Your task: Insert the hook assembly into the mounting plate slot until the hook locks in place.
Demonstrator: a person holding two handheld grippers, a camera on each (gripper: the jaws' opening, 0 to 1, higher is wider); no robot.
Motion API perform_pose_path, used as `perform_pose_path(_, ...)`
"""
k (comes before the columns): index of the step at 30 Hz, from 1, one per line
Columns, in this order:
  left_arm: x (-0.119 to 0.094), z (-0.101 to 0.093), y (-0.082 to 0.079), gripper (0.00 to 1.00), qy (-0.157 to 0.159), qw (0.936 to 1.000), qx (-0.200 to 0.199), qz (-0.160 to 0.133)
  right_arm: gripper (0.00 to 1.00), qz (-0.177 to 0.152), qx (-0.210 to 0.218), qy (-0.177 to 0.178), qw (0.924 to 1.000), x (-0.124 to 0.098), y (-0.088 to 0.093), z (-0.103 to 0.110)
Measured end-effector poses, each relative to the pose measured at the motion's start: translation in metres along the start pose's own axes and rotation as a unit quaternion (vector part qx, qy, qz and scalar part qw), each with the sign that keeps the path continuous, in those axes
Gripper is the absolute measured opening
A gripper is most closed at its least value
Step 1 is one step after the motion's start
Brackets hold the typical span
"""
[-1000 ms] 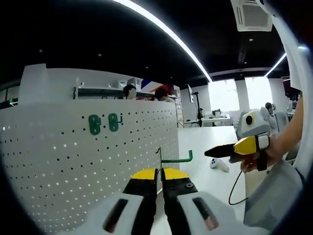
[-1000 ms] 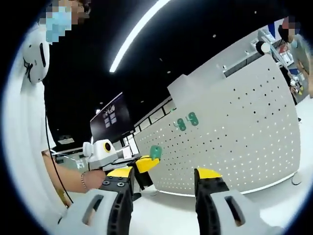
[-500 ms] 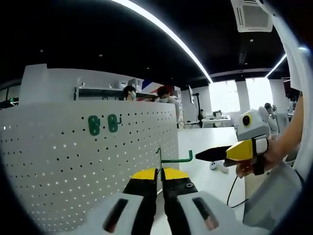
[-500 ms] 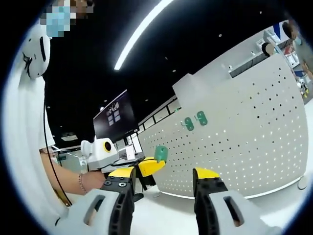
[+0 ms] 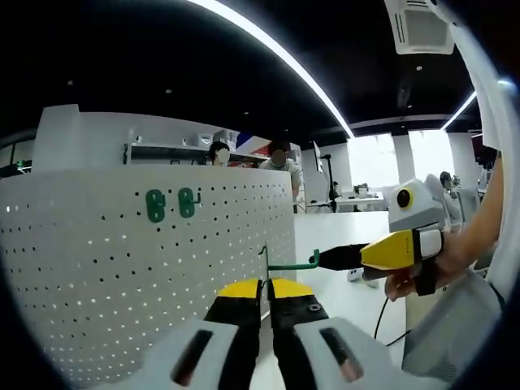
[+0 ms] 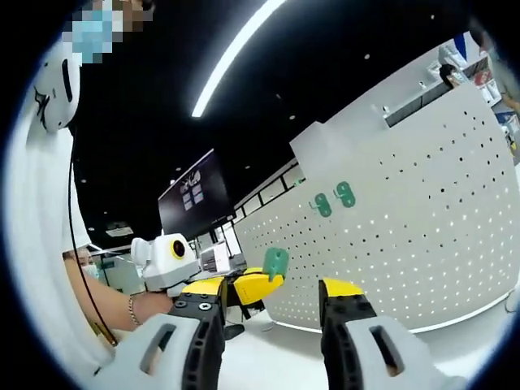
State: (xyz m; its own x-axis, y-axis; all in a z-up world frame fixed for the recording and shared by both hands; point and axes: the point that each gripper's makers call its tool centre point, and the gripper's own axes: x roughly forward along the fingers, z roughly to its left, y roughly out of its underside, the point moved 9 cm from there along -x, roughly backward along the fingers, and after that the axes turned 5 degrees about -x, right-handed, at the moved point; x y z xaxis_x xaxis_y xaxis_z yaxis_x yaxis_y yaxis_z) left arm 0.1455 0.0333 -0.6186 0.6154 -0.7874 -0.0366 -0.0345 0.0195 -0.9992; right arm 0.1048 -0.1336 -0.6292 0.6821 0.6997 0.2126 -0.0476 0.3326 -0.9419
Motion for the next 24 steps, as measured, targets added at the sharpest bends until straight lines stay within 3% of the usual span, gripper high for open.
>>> perform_pose_path(24,-0.004,-0.002,-0.001,0.03,-0.005,1.0000,-0.001,-0.003,0.41,-0.003,0.017,-0.020,0.9997,0.027,0.002,0.006)
